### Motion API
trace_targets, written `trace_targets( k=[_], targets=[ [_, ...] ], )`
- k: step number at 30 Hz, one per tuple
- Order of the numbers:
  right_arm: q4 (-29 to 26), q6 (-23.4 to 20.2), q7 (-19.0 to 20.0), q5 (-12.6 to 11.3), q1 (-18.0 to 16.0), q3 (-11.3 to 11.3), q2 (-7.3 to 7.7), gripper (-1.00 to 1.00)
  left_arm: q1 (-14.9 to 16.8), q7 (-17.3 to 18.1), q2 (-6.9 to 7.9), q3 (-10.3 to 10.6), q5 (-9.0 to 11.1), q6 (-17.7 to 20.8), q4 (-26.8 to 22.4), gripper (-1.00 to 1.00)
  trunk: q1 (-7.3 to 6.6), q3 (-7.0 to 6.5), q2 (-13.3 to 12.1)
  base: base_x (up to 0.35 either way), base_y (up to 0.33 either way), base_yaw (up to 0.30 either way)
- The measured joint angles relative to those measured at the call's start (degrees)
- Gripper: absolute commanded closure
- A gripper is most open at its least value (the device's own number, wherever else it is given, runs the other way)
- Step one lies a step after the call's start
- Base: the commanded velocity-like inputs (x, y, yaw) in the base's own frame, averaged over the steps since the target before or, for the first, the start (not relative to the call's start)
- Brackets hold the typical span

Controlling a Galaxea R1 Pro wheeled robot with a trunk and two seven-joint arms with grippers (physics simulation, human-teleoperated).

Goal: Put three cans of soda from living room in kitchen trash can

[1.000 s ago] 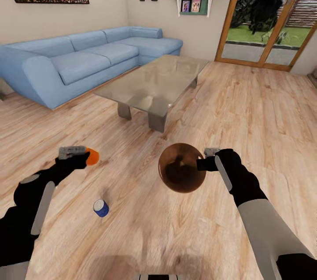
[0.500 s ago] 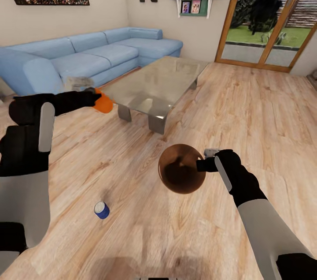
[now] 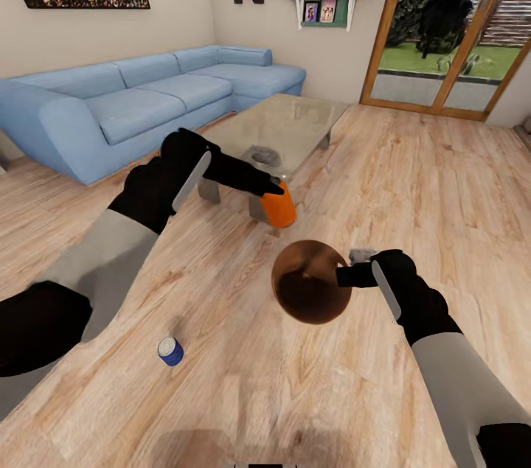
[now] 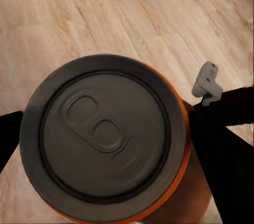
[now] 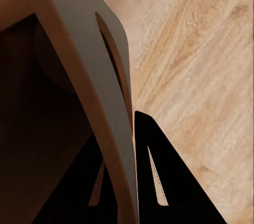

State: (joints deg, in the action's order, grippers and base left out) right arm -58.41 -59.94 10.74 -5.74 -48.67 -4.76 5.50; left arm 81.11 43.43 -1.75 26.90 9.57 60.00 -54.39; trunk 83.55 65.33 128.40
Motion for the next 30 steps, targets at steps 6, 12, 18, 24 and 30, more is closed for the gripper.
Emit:
trace_targets(
  k=[6,12,18,24,30],
  targets=[
    [0.28,0.01,1.38,-0.07,-0.04,-0.09,1.09,1.0,4.82,14.56,-0.29,3.49,-0.7,0.0,6.36,1.0,0.0,0.01,0.0,0.0,0.0,0.0],
    [6.82,0.18,6.09,1.5,-0.33,-0.26,3.81,1.0,6.39,24.13,-0.01,4.3,-0.96,0.0,7.53,1.0,0.01,0.01,0.0,0.0,0.0,0.0],
    [14.89,0.34,11.09,1.78,-2.66,-2.75,7.33,1.0,6.99,31.79,0.04,11.4,-3.22,0.0,7.71,1.0,0.0,0.0,0.0,0.0,0.0,0.0],
    [27.75,0.24,12.32,0.88,-10.87,-5.88,9.4,1.0,7.03,32.7,-0.19,14.61,-3.44,-0.4,7.72,1.0,0.0,0.0,0.0,0.0,0.0,0.0],
    [37.25,0.17,12.63,0.73,-17.48,-11.21,9.71,1.0,7.04,32.83,-0.28,18.68,-3.58,-0.97,7.72,1.0,0.0,0.0,0.0,0.0,0.0,0.0]
  ],
)
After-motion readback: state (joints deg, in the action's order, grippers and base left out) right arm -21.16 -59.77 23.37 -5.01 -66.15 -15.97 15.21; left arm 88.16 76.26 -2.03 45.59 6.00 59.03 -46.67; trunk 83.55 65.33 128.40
